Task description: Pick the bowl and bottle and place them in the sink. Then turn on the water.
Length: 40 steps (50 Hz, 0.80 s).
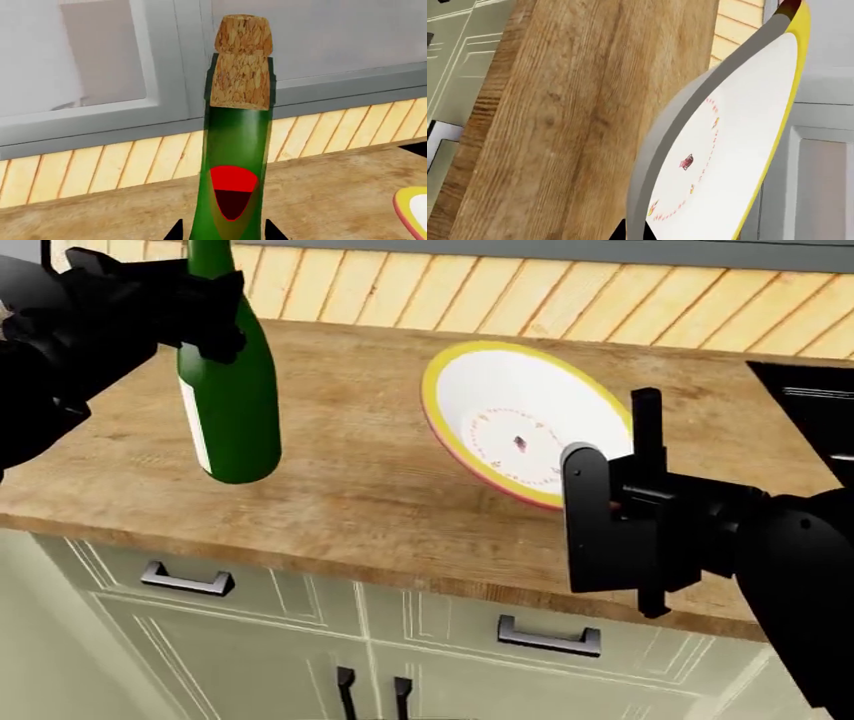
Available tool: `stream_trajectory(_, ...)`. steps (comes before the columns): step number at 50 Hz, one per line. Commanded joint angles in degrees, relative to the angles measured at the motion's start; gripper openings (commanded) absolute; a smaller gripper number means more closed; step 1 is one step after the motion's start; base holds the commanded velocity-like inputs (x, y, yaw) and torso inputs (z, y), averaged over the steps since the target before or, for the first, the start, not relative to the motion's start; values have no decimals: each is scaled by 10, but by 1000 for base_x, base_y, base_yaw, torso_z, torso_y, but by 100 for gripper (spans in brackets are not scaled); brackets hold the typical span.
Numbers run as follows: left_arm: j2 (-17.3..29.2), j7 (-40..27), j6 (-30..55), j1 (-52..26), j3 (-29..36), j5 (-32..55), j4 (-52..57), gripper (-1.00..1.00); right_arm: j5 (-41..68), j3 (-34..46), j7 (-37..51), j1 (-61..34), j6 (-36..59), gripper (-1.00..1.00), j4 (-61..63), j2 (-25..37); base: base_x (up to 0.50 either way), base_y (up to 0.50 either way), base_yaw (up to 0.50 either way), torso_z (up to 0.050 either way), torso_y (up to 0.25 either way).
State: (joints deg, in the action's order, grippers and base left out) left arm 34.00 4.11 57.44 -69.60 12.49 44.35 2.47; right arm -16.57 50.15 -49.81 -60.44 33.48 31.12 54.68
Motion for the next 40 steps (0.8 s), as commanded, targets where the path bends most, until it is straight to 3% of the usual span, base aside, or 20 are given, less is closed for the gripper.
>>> stream_trajectory(1,1,-6,-1,-5,-5,4,6,-100,-9,-6,8,2,-4,-100,4,3,-14,81,-500,10,0)
stream_trajectory(25,3,-6,-10,-1,-2,1,3,-100,-12,-1,10,3,-10,-100,-4,-2,-8,81,-500,0,1)
stream_trajectory(32,2,-7,-12,-2,-1,1,2,-100,-10,1,15,5,-22,-100,-9,-4,-143,22,0,1,1)
stream_trajectory(40,2,-6,-14,-1,1,0,0,-100,-10,-1,16,6,-12,-100,-9,-7,-500,-9,0,0,1)
